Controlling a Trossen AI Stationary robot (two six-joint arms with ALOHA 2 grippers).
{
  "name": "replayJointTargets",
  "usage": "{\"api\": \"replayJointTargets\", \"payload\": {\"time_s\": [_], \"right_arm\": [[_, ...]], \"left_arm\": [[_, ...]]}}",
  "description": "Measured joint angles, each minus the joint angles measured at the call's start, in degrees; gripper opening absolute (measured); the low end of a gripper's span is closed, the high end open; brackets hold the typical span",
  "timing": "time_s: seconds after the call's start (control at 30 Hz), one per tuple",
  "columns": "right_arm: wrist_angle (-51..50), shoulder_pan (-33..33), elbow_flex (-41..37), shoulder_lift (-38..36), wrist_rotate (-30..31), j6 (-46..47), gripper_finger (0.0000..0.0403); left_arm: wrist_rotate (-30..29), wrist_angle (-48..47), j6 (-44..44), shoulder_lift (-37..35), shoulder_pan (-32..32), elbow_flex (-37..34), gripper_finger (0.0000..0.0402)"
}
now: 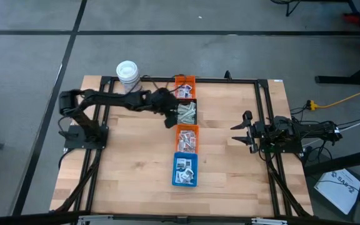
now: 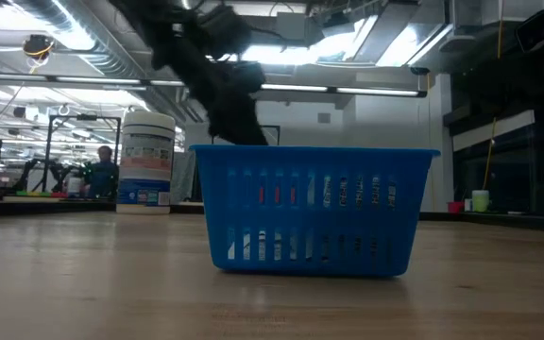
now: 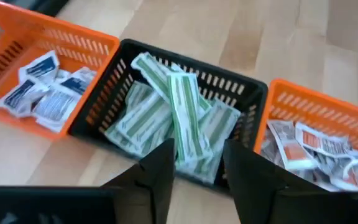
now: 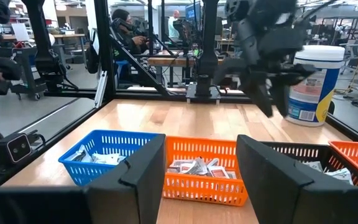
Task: Pick & Place First Aid Supplies
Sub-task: Return to Home Position
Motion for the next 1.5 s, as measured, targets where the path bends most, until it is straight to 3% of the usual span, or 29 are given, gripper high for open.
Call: {"api": "replayJointTargets", "payload": {"time_s": [0.17, 0.5, 0.73, 1.23, 1.5], "right_arm": [[-0.02, -0.01, 0.02, 0.01, 0.0, 0.0, 0.0195], [0.0, 0.0, 0.01, 0.01, 0.01, 0.0, 0.0195], [0.0, -0.01, 0.0, 0.01, 0.0, 0.0, 0.0195], [-0.01, 0.0, 0.01, 0.01, 0.0, 0.0, 0.0195], [-0.01, 0.0, 0.02, 0.0, 0.0, 0.0, 0.0195]], "left_arm": [[-0.59, 6.91, -0.86, -9.24, -0.43, -11.41, 0.0129], [-0.85, 6.02, -6.01, -28.41, 2.84, -31.43, 0.0134], [-2.85, 8.66, -3.31, -41.42, 2.56, -42.08, 0.0134], [-2.31, 19.84, 14.53, -61.26, 2.56, -53.76, 0.0134], [-0.71, 23.36, 17.14, -70.15, 2.56, -58.05, 0.0134]]}}
